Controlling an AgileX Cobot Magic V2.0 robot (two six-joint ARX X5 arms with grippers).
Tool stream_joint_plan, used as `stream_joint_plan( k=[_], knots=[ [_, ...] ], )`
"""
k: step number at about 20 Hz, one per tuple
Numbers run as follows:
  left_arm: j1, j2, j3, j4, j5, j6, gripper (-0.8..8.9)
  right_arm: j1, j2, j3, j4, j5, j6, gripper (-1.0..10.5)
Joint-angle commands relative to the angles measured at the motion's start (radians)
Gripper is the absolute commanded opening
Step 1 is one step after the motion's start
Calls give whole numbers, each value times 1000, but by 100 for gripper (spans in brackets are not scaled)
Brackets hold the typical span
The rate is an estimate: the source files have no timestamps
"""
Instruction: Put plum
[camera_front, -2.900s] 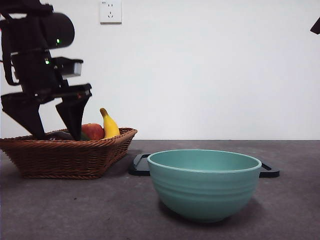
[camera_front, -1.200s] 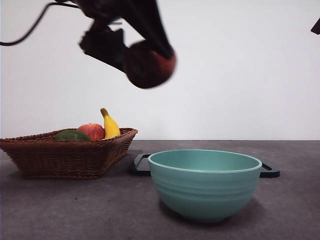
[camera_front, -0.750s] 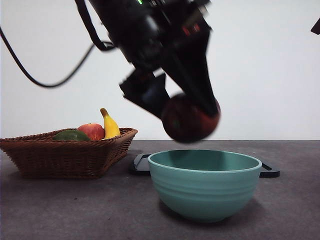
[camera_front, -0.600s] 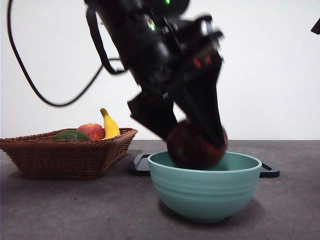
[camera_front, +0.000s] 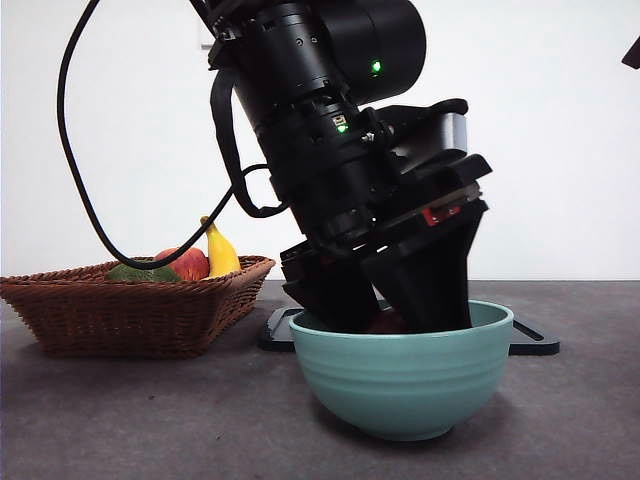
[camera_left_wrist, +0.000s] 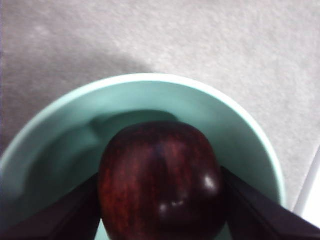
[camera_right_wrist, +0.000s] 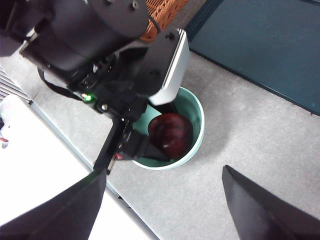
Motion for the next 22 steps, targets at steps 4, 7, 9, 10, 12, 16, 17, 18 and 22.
stream_joint_plan(
  k=[4, 7, 9, 10, 12, 16, 17, 18, 22],
  knots=[
    [-18, 22, 44, -13, 1, 11, 406, 6, 7, 18, 9, 0, -1, 372],
    [-18, 22, 100, -69, 1, 6, 406, 6, 7, 18, 9, 0, -1, 372],
    [-18, 22, 145, -118, 1, 6, 406, 6, 7, 18, 9, 0, -1, 372],
    [-18, 22, 166, -142, 1, 6, 406, 6, 7, 18, 9, 0, -1, 372],
    [-11, 21, 216, -192, 1, 6, 406, 6, 7, 18, 9, 0, -1, 372],
    [42, -36, 273, -206, 2, 4, 405, 6, 7, 18, 9, 1, -2, 372],
    [64, -68, 278, -203, 2, 1, 405, 6, 7, 18, 9, 1, -2, 372],
    [86, -99, 278, -198, 2, 1, 405, 6, 7, 18, 9, 2, -3, 372],
    [218, -254, 278, -187, 2, -8, 405, 6, 7, 18, 10, 22, -9, 372]
  ],
)
